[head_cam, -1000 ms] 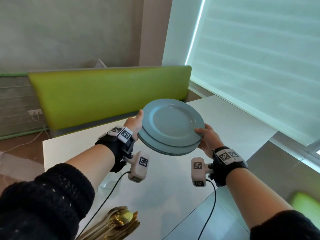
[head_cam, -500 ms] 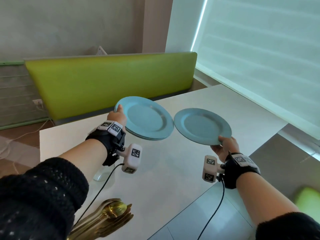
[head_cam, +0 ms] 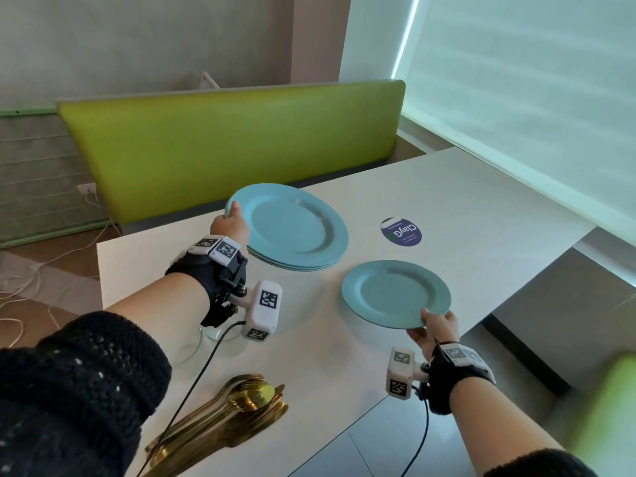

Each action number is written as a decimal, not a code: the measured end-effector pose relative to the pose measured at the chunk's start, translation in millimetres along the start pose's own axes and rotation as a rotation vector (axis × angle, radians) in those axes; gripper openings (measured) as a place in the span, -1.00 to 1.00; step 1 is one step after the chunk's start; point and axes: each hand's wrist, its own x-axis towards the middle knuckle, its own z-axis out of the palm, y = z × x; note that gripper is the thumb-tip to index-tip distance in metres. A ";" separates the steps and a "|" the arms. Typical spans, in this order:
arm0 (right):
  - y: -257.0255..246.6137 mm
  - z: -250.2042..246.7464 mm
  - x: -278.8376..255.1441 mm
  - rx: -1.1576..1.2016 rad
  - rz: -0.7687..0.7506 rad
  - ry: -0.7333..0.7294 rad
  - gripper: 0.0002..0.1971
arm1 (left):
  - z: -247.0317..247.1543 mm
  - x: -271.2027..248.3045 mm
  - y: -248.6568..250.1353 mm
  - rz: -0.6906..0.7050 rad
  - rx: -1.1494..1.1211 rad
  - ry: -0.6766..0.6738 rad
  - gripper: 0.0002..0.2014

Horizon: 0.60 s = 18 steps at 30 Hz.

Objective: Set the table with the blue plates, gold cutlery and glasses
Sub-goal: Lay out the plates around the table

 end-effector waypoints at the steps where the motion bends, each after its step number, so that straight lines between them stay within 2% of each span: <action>1: 6.4 1.3 -1.3 -0.003 0.007 0.004 -0.62 | -1.1 0.2 -2.2 -0.001 0.004 -0.001 -0.36; 11: 33.2 -3.5 -5.0 -0.169 0.129 0.091 -0.60 | -12.5 1.6 -14.4 0.008 0.031 -0.046 -0.37; 18: 38.0 -8.8 -5.8 -0.342 0.181 0.071 -0.52 | -18.2 0.8 -13.4 0.013 0.049 -0.061 -0.35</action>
